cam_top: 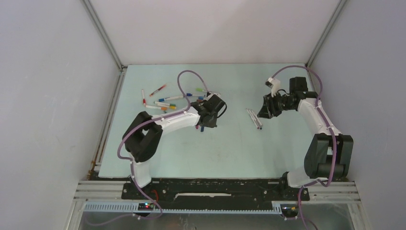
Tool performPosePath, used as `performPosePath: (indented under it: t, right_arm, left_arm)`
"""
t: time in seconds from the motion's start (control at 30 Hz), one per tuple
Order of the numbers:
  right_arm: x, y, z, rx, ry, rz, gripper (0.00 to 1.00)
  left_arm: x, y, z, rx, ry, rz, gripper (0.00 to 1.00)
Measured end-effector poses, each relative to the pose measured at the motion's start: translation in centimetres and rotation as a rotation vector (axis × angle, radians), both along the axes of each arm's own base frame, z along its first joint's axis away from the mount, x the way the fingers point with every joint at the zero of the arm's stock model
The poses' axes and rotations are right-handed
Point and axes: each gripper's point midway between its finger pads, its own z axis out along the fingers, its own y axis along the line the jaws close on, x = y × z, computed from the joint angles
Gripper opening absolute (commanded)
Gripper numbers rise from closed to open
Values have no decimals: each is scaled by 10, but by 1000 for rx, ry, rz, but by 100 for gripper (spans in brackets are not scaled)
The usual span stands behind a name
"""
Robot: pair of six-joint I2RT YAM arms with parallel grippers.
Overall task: Open the pen caps
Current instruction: Place the pen cap at the center of the board.
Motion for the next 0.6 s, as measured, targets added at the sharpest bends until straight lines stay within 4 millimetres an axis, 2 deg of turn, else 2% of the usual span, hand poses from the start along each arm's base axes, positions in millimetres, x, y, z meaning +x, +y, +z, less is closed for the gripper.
performPosePath:
  t: [0.33, 0.6]
  right_arm:
    - [0, 0, 0, 0, 1, 0, 45]
    - [0, 0, 0, 0, 1, 1, 45]
  left_arm:
    - [-3, 4, -20, 53, 45, -6, 20]
    - [-5, 6, -29, 72, 64, -10, 30]
